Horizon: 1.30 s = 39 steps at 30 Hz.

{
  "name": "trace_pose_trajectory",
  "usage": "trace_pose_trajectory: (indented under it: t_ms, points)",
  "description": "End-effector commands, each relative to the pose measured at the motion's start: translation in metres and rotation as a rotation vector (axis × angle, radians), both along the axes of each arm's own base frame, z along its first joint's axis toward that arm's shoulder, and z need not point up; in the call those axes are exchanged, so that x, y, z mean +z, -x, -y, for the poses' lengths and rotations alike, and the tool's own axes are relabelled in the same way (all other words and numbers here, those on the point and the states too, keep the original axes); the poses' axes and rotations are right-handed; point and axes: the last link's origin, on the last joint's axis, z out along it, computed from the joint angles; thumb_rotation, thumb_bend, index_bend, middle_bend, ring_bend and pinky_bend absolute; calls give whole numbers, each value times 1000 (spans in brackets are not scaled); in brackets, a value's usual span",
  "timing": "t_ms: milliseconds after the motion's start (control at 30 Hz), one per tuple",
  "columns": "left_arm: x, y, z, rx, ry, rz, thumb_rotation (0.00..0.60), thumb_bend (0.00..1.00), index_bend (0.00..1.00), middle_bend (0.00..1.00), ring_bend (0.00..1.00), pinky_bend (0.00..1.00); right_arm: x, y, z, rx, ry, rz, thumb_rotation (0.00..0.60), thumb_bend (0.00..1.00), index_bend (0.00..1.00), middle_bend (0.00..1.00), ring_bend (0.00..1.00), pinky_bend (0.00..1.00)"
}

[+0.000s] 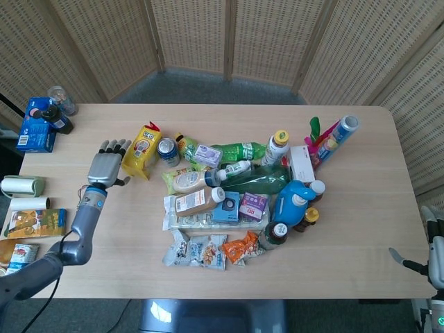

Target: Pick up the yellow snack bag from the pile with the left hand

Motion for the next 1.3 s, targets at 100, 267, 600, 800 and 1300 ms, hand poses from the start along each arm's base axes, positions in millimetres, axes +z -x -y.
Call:
trace_pose_trajectory:
  t_ms: [100, 267, 600, 800, 1300]
  points:
    - [-32, -21, -9, -69, 36, 9, 600, 298, 416, 11, 271, 368, 6, 1, -7, -21, 16, -8, 490, 35, 0, 0, 0, 0]
    - [-38, -12, -10, -53, 6, 25, 600, 312, 800, 361, 717, 743, 8, 1, -10, -31, 23, -8, 493, 36, 0, 0, 0, 0]
    - [-3, 7, -3, -104, -186, 157, 600, 314, 941, 655, 888, 904, 6, 1, -9, -21, 22, 2, 492, 35, 0, 0, 0, 0]
    - [33, 21, 10, -171, -286, 211, 600, 315, 937, 664, 899, 918, 2, 2, -6, -11, 11, 14, 495, 35, 0, 0, 0, 0]
    - [142, -19, 59, -340, -460, 440, 600, 313, 924, 641, 887, 910, -7, 8, -6, 32, -6, 63, 493, 34, 0, 0, 0, 0]
